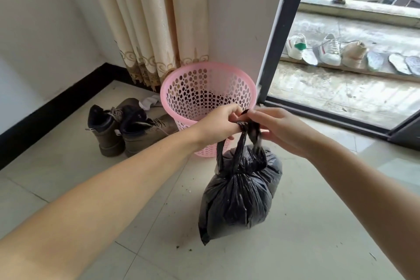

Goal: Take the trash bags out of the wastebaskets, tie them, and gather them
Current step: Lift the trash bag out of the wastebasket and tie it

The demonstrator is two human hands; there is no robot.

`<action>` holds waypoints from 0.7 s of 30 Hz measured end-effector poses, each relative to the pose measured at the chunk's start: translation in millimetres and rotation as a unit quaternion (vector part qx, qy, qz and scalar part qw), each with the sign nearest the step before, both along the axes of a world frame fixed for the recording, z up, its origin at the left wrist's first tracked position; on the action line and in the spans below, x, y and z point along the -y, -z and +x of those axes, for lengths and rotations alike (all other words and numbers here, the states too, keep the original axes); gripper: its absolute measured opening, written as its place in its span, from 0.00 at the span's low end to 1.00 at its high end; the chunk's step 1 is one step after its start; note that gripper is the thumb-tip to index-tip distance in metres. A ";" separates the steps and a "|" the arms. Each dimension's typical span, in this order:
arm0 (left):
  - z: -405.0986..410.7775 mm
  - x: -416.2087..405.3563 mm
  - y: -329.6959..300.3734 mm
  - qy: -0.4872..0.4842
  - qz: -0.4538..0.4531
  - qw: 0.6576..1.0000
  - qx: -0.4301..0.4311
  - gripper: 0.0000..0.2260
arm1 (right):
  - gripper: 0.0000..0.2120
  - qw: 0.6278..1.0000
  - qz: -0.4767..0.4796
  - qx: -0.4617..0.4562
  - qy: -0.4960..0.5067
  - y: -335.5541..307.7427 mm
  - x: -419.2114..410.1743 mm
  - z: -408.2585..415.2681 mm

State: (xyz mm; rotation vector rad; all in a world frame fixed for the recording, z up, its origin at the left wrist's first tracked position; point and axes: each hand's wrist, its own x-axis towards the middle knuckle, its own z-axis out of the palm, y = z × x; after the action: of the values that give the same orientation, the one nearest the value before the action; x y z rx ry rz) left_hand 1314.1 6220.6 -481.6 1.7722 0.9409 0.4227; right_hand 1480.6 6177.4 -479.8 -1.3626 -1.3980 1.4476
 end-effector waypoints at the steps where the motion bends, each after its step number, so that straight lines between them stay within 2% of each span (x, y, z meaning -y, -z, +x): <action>1: -0.6 -1.5 3.0 -0.014 -0.001 1.000 -0.004 0.03 | 0.20 1.000 -0.007 0.011 -0.013 0.6 1.8 -1.3; 4: -1.0 -3.0 12.0 -0.042 -0.019 0.999 0.028 0.05 | 0.28 0.998 -0.032 0.050 -0.019 5.0 7.9 -7.2; 6: 1.4 -3.0 17.8 -0.074 -0.011 0.996 0.046 0.07 | 0.28 0.998 -0.022 0.065 -0.008 12.8 10.2 -15.4; 8: 5.4 -1.4 21.9 -0.102 -0.009 0.993 0.055 0.06 | 0.24 0.999 -0.010 0.045 0.015 19.7 10.4 -24.7; 10: 8.9 -1.6 24.8 -0.128 -0.028 0.988 0.079 0.10 | 0.18 0.999 -0.024 -0.010 0.028 18.1 8.3 -26.3; 12: 7.4 -5.2 28.6 -0.143 -0.087 0.977 0.134 0.12 | 0.13 0.998 -0.037 -0.039 0.037 14.0 5.5 -16.4; 14: 0.3 -8.7 33.0 -0.109 -0.154 0.965 0.184 0.10 | 0.06 0.999 -0.020 0.015 0.044 14.8 4.4 -1.9; 15: -4.0 -10.6 37.6 -0.073 -0.158 0.971 0.163 0.08 | 0.04 0.995 0.010 0.096 0.036 18.6 5.7 4.3; 16: -7.9 -11.7 42.3 -0.027 -0.130 0.986 0.101 0.05 | 0.04 0.978 0.048 0.201 0.018 24.5 8.4 8.7; 18: -11.7 -13.1 55.9 0.073 -0.015 0.995 -0.072 0.06 | 0.06 0.926 0.114 0.357 -0.039 44.6 16.2 12.3; 19: -11.6 -12.4 63.5 0.110 0.046 0.983 -0.142 0.07 | 0.06 0.907 0.137 0.391 -0.072 55.3 21.3 12.1; 21: -9.8 -7.5 77.9 0.159 0.119 0.957 -0.211 0.10 | 0.07 0.873 0.160 0.441 -0.135 78.1 27.8 12.9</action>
State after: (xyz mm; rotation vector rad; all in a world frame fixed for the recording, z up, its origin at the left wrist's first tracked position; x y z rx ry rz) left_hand 1304.3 6228.1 -559.5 2.2446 0.8958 -0.0607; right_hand 1493.5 6149.6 -557.9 -1.7286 -2.3538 0.6493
